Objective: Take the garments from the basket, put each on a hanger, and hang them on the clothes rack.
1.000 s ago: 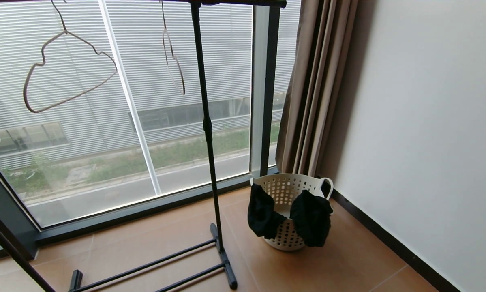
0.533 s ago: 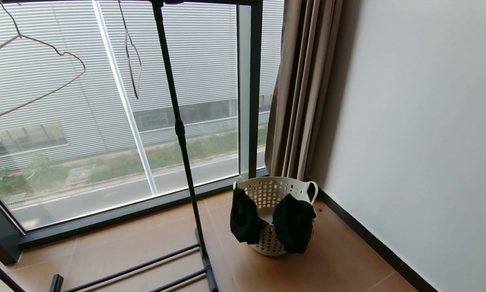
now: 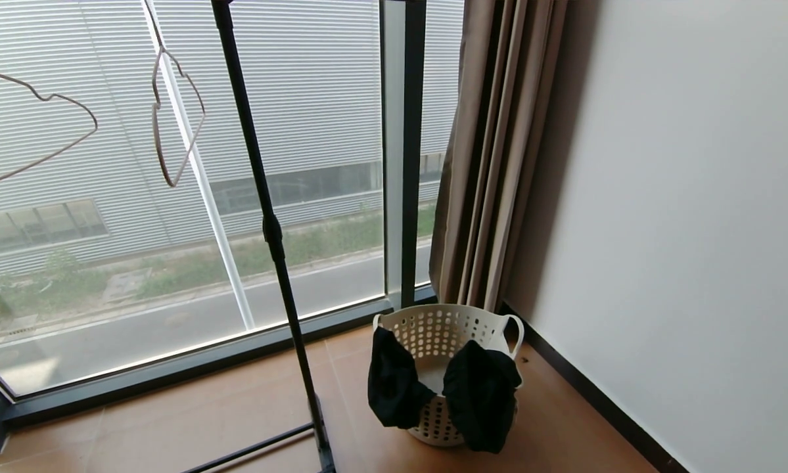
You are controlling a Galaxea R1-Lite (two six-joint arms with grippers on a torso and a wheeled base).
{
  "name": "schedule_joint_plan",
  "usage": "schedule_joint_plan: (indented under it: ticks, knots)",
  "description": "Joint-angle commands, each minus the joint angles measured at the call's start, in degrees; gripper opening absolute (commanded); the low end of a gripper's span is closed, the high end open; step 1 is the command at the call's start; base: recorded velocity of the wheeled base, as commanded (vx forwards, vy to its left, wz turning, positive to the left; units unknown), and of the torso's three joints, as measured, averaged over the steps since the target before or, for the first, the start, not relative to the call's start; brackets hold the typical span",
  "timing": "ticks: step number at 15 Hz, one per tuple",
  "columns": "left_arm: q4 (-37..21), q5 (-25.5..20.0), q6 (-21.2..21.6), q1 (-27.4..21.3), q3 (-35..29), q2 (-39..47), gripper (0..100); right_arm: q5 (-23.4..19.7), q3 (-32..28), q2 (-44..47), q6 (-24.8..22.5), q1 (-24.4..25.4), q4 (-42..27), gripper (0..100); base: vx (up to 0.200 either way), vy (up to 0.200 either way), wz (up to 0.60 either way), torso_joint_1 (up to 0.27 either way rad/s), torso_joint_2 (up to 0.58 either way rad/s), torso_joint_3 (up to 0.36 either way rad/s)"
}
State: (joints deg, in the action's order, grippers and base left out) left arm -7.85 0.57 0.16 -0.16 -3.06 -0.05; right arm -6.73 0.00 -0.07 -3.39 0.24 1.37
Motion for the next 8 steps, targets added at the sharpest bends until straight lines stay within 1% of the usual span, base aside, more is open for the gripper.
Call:
schedule_joint_plan:
  ticks: [1, 2, 3, 6, 8]
  knots:
    - [0.03, 0.04, 0.02, -0.02, 0.07, 0.05, 100, -0.04, 0.00, 0.07, -0.04, 0.02, 0.04, 100, 0.200, 0.000, 0.00, 0.002, 0.00, -0.002]
    - [0.03, 0.04, 0.02, -0.02, 0.07, 0.05, 100, -0.04, 0.00, 0.07, -0.04, 0.02, 0.04, 100, 0.200, 0.000, 0.00, -0.002, 0.01, -0.002]
    - [0.03, 0.04, 0.02, -0.02, -0.02, 0.05, 100, -0.04, 0.00, 0.07, -0.04, 0.02, 0.04, 100, 0.200, -0.200, 0.00, 0.002, 0.00, -0.002]
    - [0.03, 0.04, -0.07, -0.02, -0.02, 0.05, 100, -0.04, 0.00, 0.07, 0.05, 0.02, 0.04, 100, 0.000, -0.200, 0.00, 0.009, 0.01, -0.001]
    - [0.03, 0.04, 0.02, -0.11, -0.02, 0.05, 100, -0.04, 0.00, 0.07, 0.05, 0.02, 0.04, 100, 0.000, 0.000, 0.00, 0.000, 0.00, 0.000]
